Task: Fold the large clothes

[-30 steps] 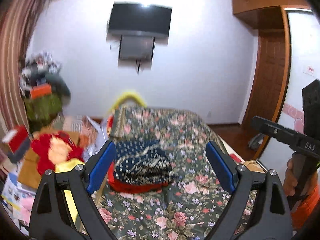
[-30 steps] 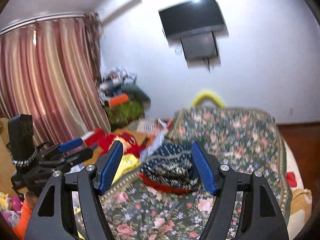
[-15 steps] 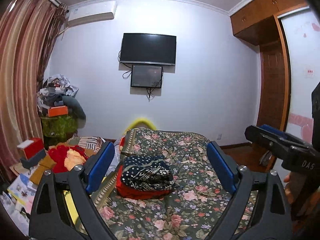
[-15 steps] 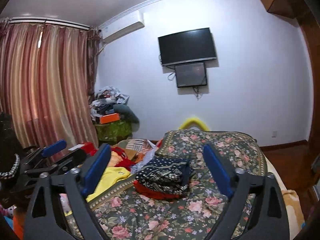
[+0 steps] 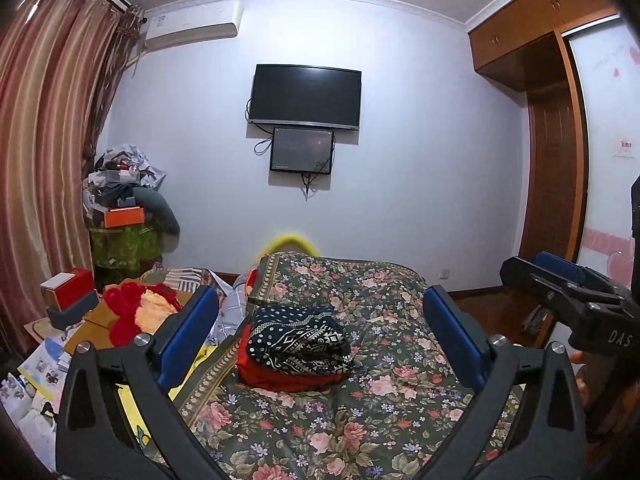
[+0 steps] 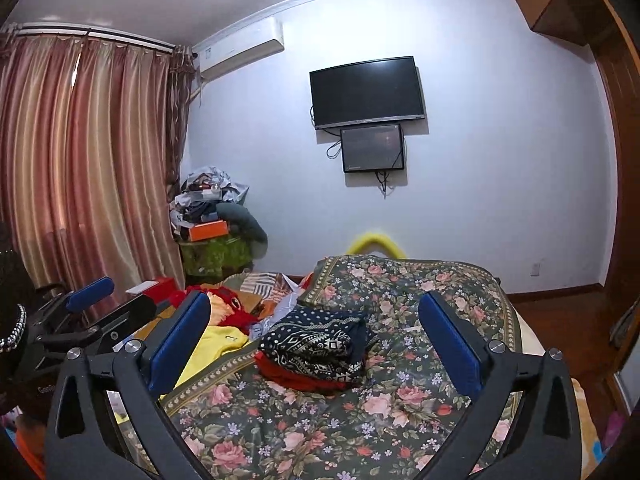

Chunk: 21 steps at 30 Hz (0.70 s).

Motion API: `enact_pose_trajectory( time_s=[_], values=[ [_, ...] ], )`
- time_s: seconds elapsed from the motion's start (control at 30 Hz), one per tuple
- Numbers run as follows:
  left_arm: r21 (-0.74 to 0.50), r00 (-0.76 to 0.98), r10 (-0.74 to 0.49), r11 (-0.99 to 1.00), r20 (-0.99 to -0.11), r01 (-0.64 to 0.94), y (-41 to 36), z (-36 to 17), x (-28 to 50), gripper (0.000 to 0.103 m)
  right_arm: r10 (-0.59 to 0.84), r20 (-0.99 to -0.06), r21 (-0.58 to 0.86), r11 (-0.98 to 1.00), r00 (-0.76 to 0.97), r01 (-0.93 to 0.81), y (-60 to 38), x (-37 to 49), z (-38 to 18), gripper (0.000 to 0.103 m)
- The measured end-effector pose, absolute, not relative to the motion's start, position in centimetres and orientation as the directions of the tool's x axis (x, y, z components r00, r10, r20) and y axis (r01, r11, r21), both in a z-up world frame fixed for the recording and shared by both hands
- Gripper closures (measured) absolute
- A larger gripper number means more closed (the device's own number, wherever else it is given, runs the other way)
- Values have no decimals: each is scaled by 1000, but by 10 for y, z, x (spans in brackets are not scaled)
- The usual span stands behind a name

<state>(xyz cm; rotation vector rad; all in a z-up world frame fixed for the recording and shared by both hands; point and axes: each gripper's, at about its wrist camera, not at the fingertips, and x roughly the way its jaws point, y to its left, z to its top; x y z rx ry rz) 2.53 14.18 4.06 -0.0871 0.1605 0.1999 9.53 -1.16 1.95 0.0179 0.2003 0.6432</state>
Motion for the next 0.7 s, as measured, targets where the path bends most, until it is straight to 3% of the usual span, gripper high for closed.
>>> enact_pose_trajectory(
  time_s=[0.7],
  values=[
    [-55, 960, 197, 976, -199, -212, 138, 35, 33, 0, 601, -207, 74, 797, 772, -600, -10, 91, 15, 0]
  ],
)
